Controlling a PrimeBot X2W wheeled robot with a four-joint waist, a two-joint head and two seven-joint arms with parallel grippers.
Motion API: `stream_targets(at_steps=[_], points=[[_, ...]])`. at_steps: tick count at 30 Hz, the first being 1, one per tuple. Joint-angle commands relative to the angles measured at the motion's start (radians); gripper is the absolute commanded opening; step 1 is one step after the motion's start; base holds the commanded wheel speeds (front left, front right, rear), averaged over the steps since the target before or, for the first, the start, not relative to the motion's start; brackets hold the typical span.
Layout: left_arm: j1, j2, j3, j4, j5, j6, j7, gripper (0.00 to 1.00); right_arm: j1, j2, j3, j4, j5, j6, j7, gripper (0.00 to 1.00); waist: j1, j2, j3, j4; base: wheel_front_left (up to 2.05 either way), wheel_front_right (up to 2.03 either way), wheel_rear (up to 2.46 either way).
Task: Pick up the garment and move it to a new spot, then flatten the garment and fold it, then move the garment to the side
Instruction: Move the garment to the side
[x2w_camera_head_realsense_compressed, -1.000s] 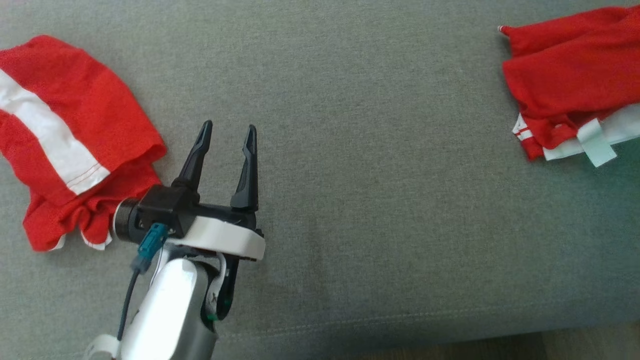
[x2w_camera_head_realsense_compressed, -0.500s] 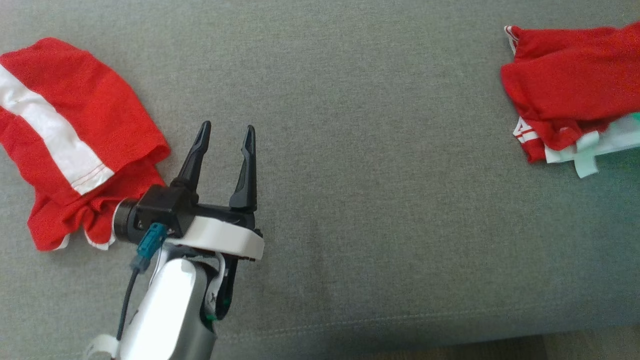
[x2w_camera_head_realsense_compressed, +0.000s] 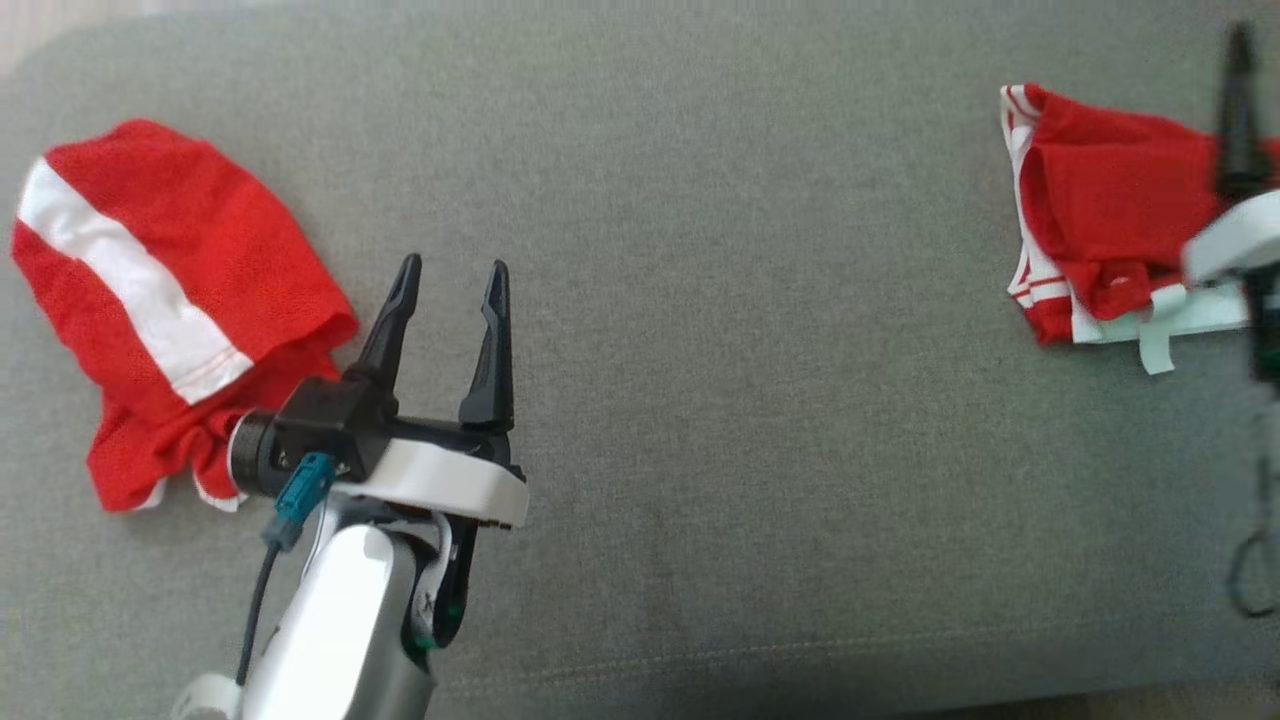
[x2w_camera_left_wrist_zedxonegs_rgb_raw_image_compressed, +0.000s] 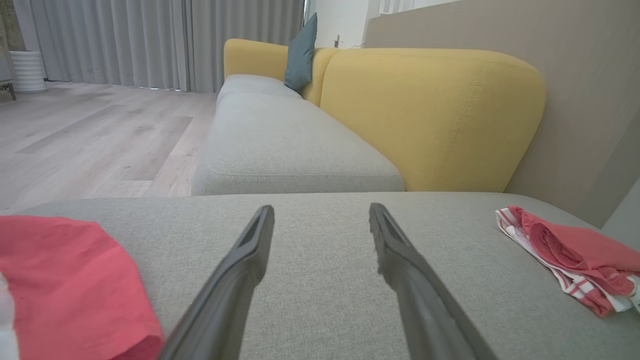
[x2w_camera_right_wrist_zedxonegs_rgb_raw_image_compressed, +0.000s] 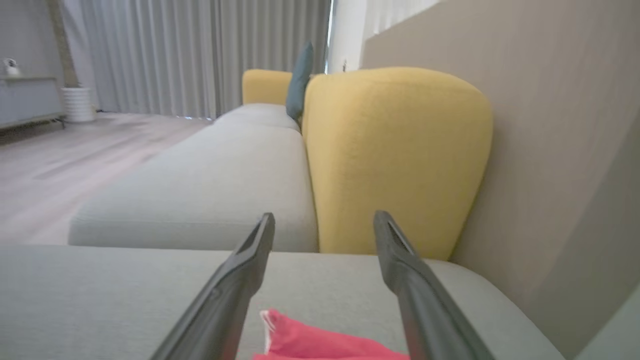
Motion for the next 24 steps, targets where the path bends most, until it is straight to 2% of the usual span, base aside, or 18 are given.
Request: stream_targets(at_steps=[1, 8, 9, 15, 20, 24], points=[[-0.009, 0.002, 0.031, -0.033, -0.006, 0.007, -0.006, 1.00, 0.022, 0.015, 0.029, -0.055, 0.009, -0.001, -0.015, 1.00, -0.0001, 0.0000, -0.025, 0.003, 0.00, 0.00, 0.00], [0.021, 0.002, 0.038, -0.046, -0.015, 0.022, -0.006, 1.00, 0.155, 0.154, 0.070, -0.150, 0.028, -0.001, -0.036, 1.00, -0.0001, 0.0000, -0.091, 0.017, 0.00, 0.00, 0.00], [0.021, 0.002, 0.038, -0.046, -0.015, 0.022, -0.006, 1.00, 0.155, 0.154, 0.070, -0.150, 0.028, -0.001, -0.036, 1.00, -0.0001, 0.0000, -0.091, 0.017, 0.00, 0.00, 0.00], [0.065, 0.002, 0.047, -0.046, -0.032, 0.031, -0.006, 1.00, 0.304, 0.249, 0.071, -0.223, -0.004, -0.001, -0.071, 1.00, -0.0001, 0.0000, -0.145, 0.028, 0.00, 0.00, 0.00], [0.108, 0.002, 0.052, -0.036, -0.036, 0.030, -0.006, 1.00, 0.416, 0.274, 0.082, -0.272, -0.028, -0.001, -0.101, 1.00, -0.0001, 0.0000, -0.173, 0.030, 0.00, 0.00, 0.00], [0.141, 0.002, 0.051, -0.026, -0.039, 0.025, -0.006, 1.00, 0.487, 0.276, 0.103, -0.281, 0.031, -0.001, -0.129, 1.00, -0.0001, 0.0000, -0.196, 0.032, 0.00, 0.00, 0.00]])
